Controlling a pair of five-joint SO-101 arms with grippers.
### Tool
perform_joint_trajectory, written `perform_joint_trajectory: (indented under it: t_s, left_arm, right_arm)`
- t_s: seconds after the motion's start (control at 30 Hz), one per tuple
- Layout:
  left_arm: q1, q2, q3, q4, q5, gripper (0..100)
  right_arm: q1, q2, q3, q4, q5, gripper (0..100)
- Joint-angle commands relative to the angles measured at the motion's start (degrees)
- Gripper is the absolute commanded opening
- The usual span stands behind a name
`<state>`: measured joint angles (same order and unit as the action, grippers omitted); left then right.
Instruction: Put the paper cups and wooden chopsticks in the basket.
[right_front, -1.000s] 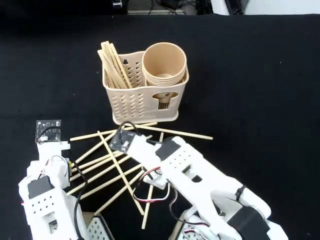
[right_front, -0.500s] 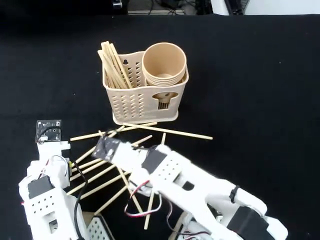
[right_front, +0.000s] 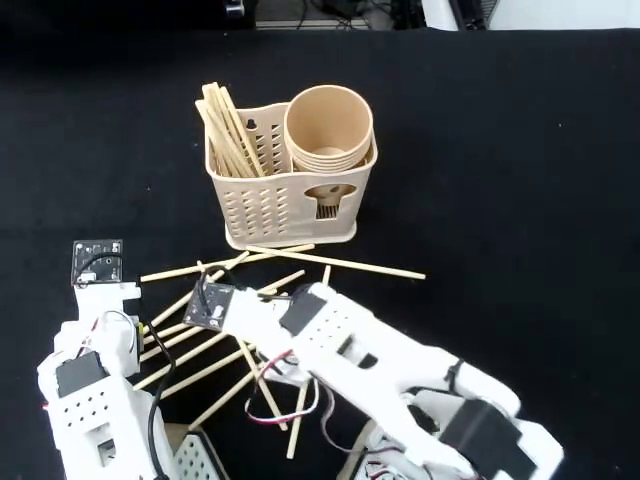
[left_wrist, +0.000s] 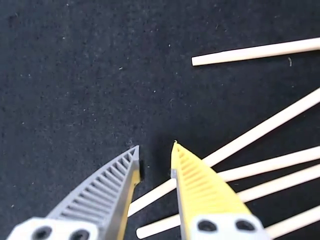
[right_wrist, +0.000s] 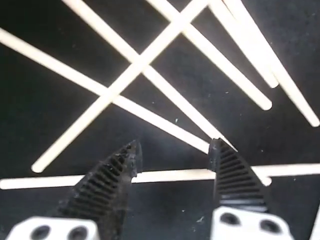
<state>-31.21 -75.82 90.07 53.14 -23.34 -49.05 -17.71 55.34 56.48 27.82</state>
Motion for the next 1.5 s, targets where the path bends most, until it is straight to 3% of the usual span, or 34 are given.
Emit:
perform_joint_trajectory:
  t_s: [0.0,0.27,0.5,0.87,1.13,1.47]
  left_arm:
    - [0.6,-0.4,-0.2,-1.0,0.6,12]
    - [0.6,-0.4,-0.2,-1.1,0.6,12]
    - [0.6,-0.4,-0.2,-1.1,0.6,12]
    - [0.6,-0.4,-0.1,-1.2,0.6,12]
    - [0.6,-0.4,-0.1,-1.2,0.6,12]
    - [0.6,-0.4,-0.1,-1.2,0.6,12]
  right_arm:
    - [1.0,3.4,-4.2,-2.6,2.4,23.9]
    - [0.7,9.4,-6.8,-3.1,6.5,20.6]
    - [0.9,11.9,-6.7,-2.9,11.7,1.1]
    - [1.4,11.8,-7.0,-2.2,12.0,1.2]
    - [9.5,9.3,-13.9,8.4,16.1,1.2]
    - [9.7,-4.5,-13.5,18.3,16.3,1.2]
